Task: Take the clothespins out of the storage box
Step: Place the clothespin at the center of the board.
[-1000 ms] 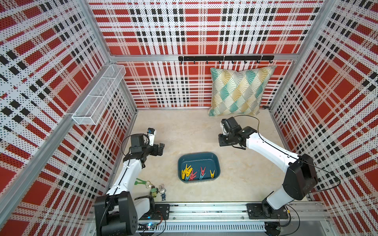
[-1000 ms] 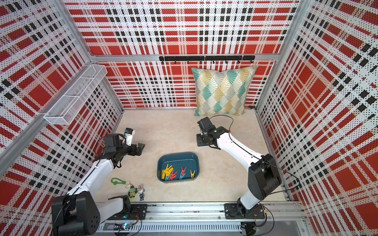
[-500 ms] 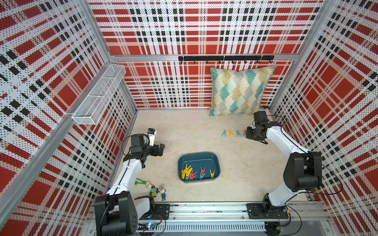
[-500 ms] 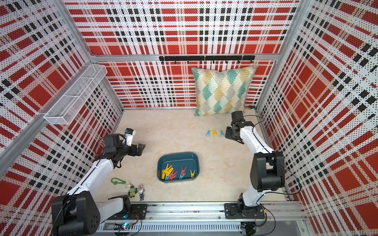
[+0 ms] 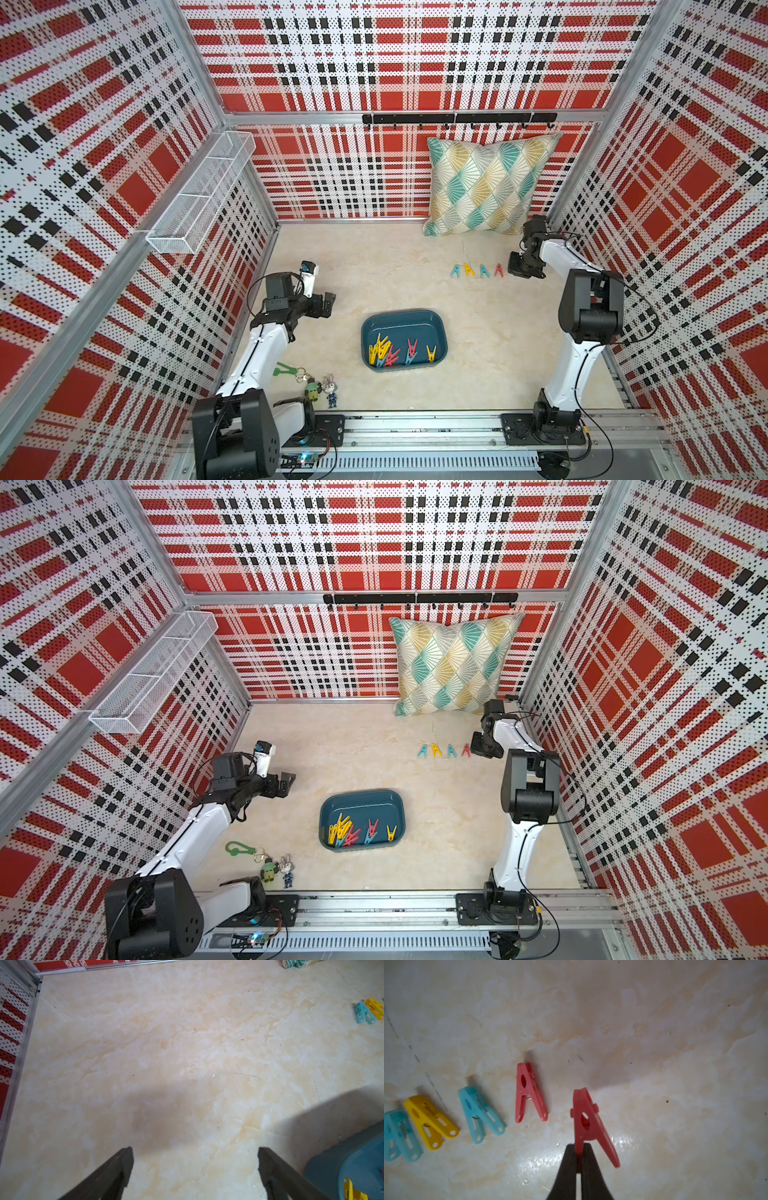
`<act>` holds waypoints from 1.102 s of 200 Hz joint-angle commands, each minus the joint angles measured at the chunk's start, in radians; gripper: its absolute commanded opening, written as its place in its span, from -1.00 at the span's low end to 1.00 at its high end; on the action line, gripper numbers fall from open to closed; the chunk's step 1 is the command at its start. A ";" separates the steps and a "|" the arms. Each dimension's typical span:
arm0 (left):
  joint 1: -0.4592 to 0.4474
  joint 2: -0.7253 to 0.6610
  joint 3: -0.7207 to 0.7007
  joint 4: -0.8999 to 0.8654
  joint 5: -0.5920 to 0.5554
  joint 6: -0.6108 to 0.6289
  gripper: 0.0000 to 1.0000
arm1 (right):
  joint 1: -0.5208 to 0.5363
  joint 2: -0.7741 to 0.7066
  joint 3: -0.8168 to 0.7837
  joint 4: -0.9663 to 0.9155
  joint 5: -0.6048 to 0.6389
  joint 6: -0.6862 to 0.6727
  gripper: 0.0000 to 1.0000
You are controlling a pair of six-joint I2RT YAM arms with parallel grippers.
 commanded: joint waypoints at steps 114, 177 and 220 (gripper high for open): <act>0.012 -0.017 0.021 -0.001 0.010 0.007 0.98 | -0.025 0.192 0.168 -0.069 0.010 -0.077 -0.77; 0.013 -0.023 0.021 -0.001 0.008 0.007 0.98 | -0.025 0.205 0.180 -0.064 -0.019 -0.075 -0.70; 0.013 -0.028 0.021 -0.002 0.008 0.007 0.98 | -0.019 0.187 0.182 -0.074 -0.010 -0.074 -0.60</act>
